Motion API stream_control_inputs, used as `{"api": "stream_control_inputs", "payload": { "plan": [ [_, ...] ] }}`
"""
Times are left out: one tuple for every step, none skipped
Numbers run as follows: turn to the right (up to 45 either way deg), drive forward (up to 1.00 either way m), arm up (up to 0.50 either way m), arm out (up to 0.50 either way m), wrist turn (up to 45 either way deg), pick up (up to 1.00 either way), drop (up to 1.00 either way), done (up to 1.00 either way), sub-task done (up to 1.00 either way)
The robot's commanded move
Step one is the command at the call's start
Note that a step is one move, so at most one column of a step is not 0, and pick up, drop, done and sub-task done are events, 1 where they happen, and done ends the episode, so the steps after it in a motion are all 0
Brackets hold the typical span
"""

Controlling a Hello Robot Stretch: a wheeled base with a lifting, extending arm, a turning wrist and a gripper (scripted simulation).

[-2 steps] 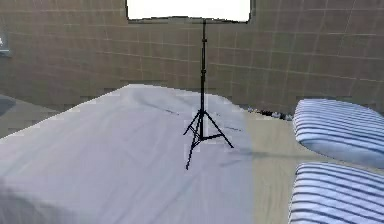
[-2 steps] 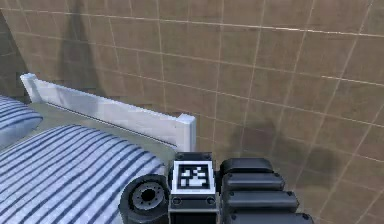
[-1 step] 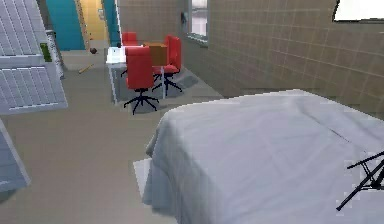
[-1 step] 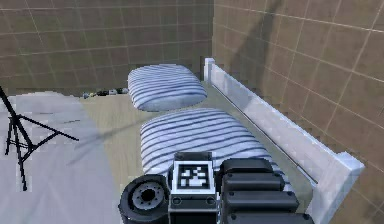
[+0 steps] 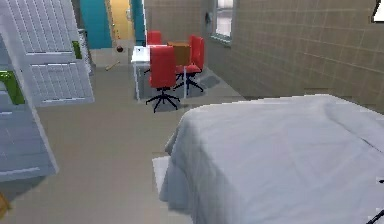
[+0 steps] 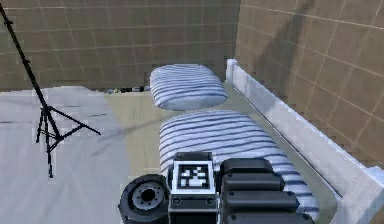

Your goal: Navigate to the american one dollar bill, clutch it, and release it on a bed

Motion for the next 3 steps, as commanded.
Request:
{"api": "stream_control_inputs", "payload": {
  "plan": [
    [45.0, 0.0, 0.0, 0.0, 0.0, 0.0, 0.0, 0.0, 0.0],
    [45.0, 0.0, 0.0, 0.0, 0.0, 0.0, 0.0, 0.0, 0.0],
    [45.0, 0.0, 0.0, 0.0, 0.0, 0.0, 0.0, 0.0, 0.0]
  ]
}}
